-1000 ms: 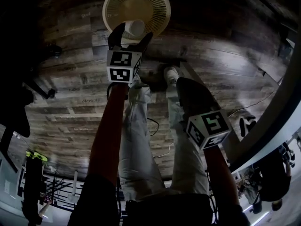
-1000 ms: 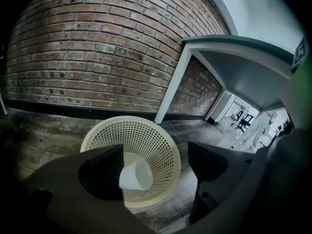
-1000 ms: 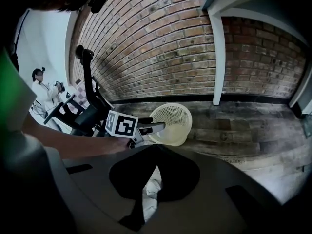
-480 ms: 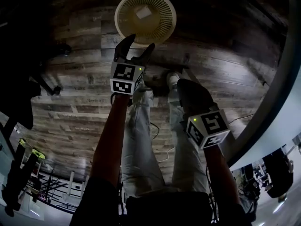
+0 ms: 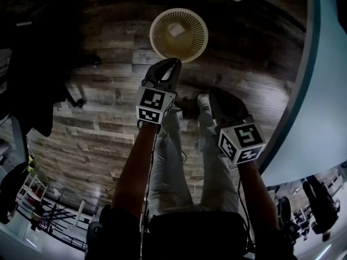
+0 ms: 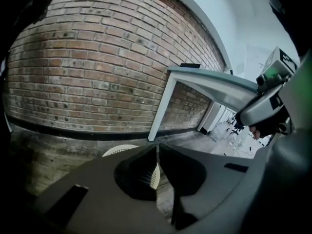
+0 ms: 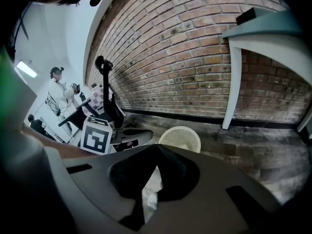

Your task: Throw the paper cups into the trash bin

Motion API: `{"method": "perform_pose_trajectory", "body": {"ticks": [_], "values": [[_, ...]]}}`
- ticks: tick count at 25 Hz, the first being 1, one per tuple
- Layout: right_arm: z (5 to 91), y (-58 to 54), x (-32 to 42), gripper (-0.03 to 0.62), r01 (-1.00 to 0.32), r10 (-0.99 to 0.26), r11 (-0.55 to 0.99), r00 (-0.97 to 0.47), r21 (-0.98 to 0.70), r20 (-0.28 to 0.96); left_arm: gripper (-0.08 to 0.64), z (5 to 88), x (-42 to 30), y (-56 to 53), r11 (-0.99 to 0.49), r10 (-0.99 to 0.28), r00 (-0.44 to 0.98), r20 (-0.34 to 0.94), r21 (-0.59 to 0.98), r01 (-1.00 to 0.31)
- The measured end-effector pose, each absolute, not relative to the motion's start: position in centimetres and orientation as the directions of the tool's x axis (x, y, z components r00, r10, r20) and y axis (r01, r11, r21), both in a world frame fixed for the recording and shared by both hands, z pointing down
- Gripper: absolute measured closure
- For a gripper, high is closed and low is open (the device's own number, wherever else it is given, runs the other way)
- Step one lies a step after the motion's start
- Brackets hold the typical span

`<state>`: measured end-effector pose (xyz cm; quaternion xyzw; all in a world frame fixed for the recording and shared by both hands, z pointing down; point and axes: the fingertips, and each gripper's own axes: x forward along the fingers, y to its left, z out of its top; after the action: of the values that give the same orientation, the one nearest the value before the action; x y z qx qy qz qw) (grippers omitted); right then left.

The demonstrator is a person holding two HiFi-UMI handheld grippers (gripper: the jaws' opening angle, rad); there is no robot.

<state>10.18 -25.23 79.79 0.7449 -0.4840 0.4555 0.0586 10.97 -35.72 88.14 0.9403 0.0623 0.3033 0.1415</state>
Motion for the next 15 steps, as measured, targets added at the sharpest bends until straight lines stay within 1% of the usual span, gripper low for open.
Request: {"method": "perform_pose_trajectory", "body": {"ticks": [3, 9, 15], "values": [[77.2, -25.0, 11.1, 0.597, -0.787, -0.68, -0.519, 0.143, -0.334, 0.719, 0.551, 84.2, 10.9, -35.2, -0.956, 0.181, 0.826, 0.534, 0.292, 0.021], [71.8, -24.6, 12.1, 0.597, -0.83, -0.711, -0.477, 0.169, -0.291, 0.683, 0.551, 76.0, 9.1, -34.7, -0.968, 0.136, 0.858, 0.495, 0.252, 0.008], [66.2, -23.6, 13.2, 0.597, -0.872, -0.763, -0.406, 0.158, -0.275, 0.626, 0.551, 68.6, 7.7, -32.5, -0.97, 0.079, 0.891, 0.447, 0.24, -0.035]]}}
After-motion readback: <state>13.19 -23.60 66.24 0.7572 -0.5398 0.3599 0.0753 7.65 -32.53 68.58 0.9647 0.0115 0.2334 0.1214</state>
